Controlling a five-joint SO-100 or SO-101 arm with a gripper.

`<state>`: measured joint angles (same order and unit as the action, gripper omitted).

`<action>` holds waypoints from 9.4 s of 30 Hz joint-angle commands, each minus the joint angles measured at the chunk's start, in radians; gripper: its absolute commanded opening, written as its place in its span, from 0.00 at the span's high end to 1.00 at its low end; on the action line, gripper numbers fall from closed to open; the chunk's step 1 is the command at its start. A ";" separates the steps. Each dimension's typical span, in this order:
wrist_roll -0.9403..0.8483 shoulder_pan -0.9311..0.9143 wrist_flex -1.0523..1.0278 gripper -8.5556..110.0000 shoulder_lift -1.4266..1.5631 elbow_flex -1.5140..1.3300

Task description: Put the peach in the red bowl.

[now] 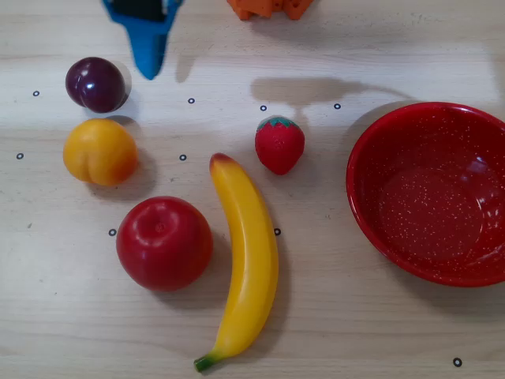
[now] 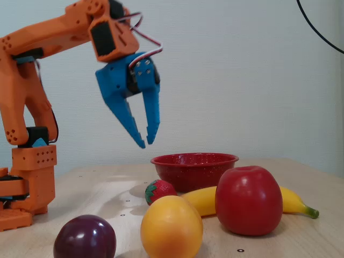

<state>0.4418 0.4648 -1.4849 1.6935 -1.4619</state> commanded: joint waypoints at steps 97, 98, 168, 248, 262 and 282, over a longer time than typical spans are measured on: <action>0.350 0.238 -0.132 0.43 -0.904 0.707; 0.347 0.239 -0.132 0.43 -0.902 0.704; 0.477 0.273 -0.032 0.68 -0.876 0.621; 0.492 0.219 -0.209 0.58 -0.672 0.414; 0.514 0.238 -0.189 0.64 -0.675 0.416; 0.546 0.256 -0.183 0.89 -0.681 0.423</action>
<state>0.9802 0.6872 -1.6812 0.9112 -1.0784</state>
